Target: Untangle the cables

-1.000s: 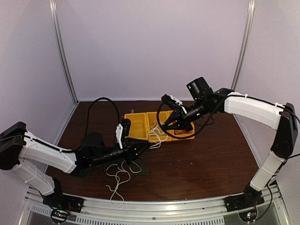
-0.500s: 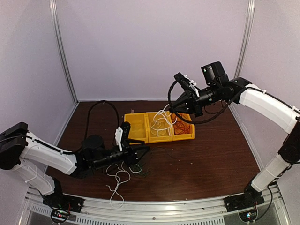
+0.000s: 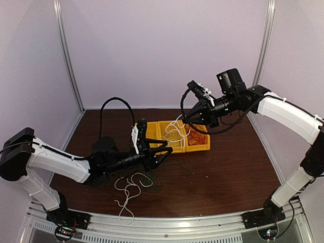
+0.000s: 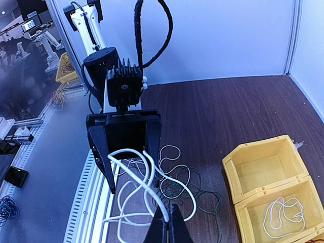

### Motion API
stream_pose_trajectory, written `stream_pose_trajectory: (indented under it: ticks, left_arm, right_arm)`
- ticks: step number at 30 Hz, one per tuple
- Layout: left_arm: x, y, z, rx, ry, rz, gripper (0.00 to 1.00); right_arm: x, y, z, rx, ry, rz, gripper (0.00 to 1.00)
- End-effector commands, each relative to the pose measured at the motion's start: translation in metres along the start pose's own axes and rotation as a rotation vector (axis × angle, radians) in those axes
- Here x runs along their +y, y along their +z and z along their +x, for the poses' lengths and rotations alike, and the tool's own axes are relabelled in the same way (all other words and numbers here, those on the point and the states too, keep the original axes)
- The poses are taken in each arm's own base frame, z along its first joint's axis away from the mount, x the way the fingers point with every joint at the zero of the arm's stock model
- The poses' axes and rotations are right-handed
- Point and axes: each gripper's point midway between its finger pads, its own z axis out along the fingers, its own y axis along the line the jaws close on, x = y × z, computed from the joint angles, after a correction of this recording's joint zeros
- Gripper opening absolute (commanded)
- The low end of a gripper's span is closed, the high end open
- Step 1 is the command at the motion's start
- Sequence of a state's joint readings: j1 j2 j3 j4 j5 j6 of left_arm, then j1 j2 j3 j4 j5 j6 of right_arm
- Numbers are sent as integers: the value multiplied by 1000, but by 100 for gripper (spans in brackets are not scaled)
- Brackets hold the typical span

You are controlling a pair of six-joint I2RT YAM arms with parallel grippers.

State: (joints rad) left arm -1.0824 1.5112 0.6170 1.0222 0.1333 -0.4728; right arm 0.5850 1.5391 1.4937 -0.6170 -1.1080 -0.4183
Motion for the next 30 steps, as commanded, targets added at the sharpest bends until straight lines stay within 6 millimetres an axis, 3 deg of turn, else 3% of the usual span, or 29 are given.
stream_pose_trajectory:
  ticks: [1,9,11,12,17,19,22,25,30]
  left_arm:
    - [-5,8,-14,-41,32,28,47]
    - [-6,18,-7,-6,50,47,11]
    - [-1,15,-3,1,41,23,0]
    - [2,11,2,8,29,5,0]
    - [34,-33,32,60,-4,-169,0]
    - [47,-58,35,61,-16,-258,0]
    - [61,-89,38,62,-25,-358,0]
    - [74,-112,27,35,-12,-458,0]
    - [93,-150,-6,-51,40,-626,0]
  right_arm:
    - [4,0,1,-10,-2,-13,0]
    - [2,2,2,-13,5,-15,0]
    - [0,0,-2,-23,10,-12,0]
    - [-3,-3,-6,-35,19,-6,0]
    - [-45,-49,-31,-143,67,91,0]
    - [-63,-69,-33,-150,67,157,0]
    - [-84,-82,-28,-122,65,236,0]
    - [-101,-85,-20,-74,53,307,0]
    - [-131,-88,1,-15,74,421,0]
